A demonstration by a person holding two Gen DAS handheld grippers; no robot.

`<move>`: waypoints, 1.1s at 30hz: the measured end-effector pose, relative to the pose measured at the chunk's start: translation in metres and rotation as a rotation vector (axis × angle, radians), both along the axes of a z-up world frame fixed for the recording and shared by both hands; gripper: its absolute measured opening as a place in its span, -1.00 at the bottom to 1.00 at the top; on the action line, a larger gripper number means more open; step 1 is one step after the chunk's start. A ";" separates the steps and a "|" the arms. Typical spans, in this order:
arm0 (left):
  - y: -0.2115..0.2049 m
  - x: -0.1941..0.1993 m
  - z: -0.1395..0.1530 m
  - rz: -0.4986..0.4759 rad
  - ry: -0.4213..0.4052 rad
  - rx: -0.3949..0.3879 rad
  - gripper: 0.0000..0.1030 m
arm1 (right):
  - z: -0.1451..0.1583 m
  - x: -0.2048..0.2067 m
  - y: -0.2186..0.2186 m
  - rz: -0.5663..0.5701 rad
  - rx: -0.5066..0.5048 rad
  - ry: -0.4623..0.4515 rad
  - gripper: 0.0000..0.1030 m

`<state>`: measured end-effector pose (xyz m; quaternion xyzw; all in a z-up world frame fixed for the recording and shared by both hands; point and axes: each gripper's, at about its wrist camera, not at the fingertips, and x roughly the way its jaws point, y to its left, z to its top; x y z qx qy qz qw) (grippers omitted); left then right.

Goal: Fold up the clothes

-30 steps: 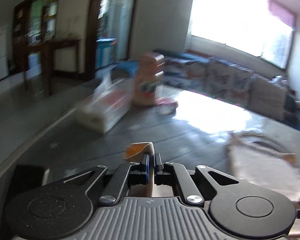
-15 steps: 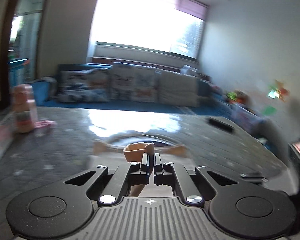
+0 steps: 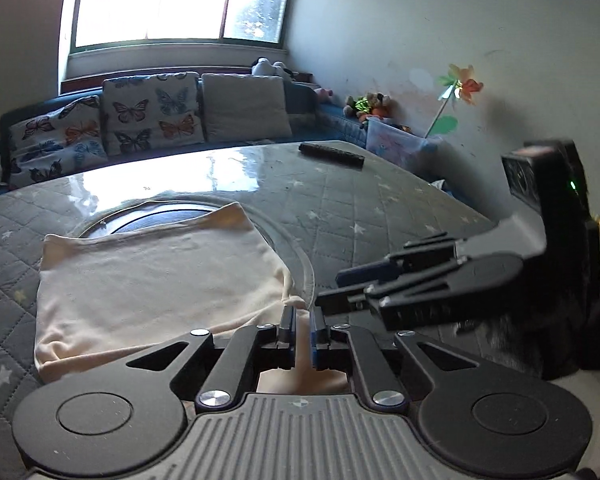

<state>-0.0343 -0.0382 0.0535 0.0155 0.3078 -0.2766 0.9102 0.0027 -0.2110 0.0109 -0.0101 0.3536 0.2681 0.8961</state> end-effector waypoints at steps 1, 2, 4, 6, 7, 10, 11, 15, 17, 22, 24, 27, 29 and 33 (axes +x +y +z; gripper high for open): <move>0.004 -0.001 0.001 0.003 -0.007 0.001 -0.69 | 0.000 0.001 -0.001 -0.005 0.005 0.004 -0.32; 0.009 -0.004 0.003 0.012 -0.017 0.002 -0.63 | 0.000 0.001 -0.001 -0.008 0.011 0.010 -0.32; 0.021 -0.009 0.007 0.041 -0.038 0.006 -0.42 | 0.000 0.001 -0.001 -0.010 0.026 0.023 -0.32; 0.039 -0.012 0.010 0.089 -0.054 0.028 -0.39 | 0.000 0.000 0.001 0.000 0.038 0.037 -0.32; 0.049 -0.013 0.011 0.114 -0.057 0.039 -0.38 | -0.001 0.000 0.004 0.007 0.037 0.041 -0.32; 0.078 -0.019 0.006 0.188 -0.051 0.084 -0.31 | -0.008 0.001 0.013 0.029 0.033 0.062 -0.33; 0.087 -0.022 0.003 0.209 -0.046 0.106 -0.30 | -0.010 0.001 0.016 0.036 0.031 0.070 -0.33; 0.113 -0.034 -0.013 0.257 -0.005 0.174 -0.27 | -0.019 0.006 0.029 0.047 0.020 0.091 -0.34; 0.121 -0.041 -0.021 0.263 0.011 0.199 -0.21 | -0.022 0.007 0.033 0.046 0.012 0.092 -0.34; 0.123 -0.051 -0.036 0.243 0.020 0.248 -0.16 | -0.027 0.011 0.040 0.041 -0.008 0.104 -0.61; 0.119 -0.051 -0.039 0.232 0.008 0.264 -0.16 | -0.027 0.012 0.040 0.033 -0.020 0.100 -0.77; 0.115 -0.048 -0.045 0.226 -0.003 0.286 -0.19 | -0.024 0.011 0.040 0.024 -0.016 0.092 -0.84; 0.114 -0.047 -0.049 0.223 -0.009 0.296 -0.49 | -0.018 0.009 0.041 0.022 -0.017 0.071 -0.85; 0.117 -0.047 -0.050 0.221 -0.017 0.296 -0.90 | -0.005 0.004 0.041 0.018 -0.018 0.027 -0.86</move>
